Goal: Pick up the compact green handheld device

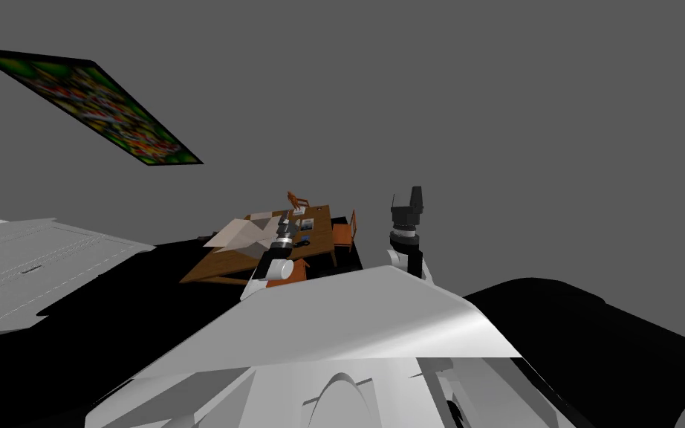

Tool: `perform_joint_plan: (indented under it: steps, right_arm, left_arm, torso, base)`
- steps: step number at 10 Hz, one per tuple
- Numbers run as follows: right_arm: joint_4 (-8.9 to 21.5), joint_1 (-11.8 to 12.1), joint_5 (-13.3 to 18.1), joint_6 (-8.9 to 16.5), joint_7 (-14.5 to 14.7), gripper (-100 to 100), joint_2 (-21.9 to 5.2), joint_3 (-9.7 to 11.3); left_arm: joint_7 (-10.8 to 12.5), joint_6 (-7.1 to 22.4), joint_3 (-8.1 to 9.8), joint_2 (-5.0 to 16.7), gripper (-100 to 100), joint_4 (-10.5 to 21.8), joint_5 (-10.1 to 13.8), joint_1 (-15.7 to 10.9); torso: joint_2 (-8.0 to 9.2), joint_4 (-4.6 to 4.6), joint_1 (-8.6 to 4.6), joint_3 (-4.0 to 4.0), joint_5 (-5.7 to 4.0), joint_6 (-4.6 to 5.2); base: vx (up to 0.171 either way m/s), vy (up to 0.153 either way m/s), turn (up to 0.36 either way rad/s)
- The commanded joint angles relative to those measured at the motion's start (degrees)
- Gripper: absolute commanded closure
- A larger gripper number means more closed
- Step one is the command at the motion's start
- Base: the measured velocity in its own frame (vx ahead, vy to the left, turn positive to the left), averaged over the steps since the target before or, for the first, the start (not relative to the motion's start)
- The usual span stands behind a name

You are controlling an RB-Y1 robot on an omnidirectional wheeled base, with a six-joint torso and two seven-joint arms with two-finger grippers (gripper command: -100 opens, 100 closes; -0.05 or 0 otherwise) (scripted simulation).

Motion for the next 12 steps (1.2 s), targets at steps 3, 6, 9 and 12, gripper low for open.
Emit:
perform_joint_plan:
  steps: [3,6,9,12]
  right_arm:
    - [0.00,0.00,0.00,0.00,0.00,0,0.00,0.00]
    - [0.00,0.00,0.00,0.00,0.00,0,0.00,0.00]
    - [0.00,0.00,0.00,0.00,0.00,0,0.00,0.00]
    - [0.00,0.00,0.00,0.00,0.00,0,0.00,0.00]
  left_arm:
    - [0.67,4.81,-1.18,1.54,-100,3.10,1.97,-2.11]
    - [1.60,9.53,-2.92,3.53,-100,7.87,4.69,-5.28]
    - [2.08,13.17,-3.82,4.52,-100,10.38,6.10,-6.93]
    - [3.07,17.81,-5.66,6.51,-100,15.51,8.99,-10.34]
  torso:
    - [0.03,0.01,0.00,0.02,0.00,-0.01]
    - [0.02,0.00,0.01,0.01,0.00,-0.02]
    - [0.02,0.00,0.00,0.01,0.00,-0.01]
    - [0.03,0.00,0.00,0.02,-0.01,-0.03]
  base:
    - [0.009,-0.002,-0.031]
    - [0.011,-0.002,-0.043]
    - [0.011,-0.002,-0.036]
    - [0.012,-0.003,-0.043]
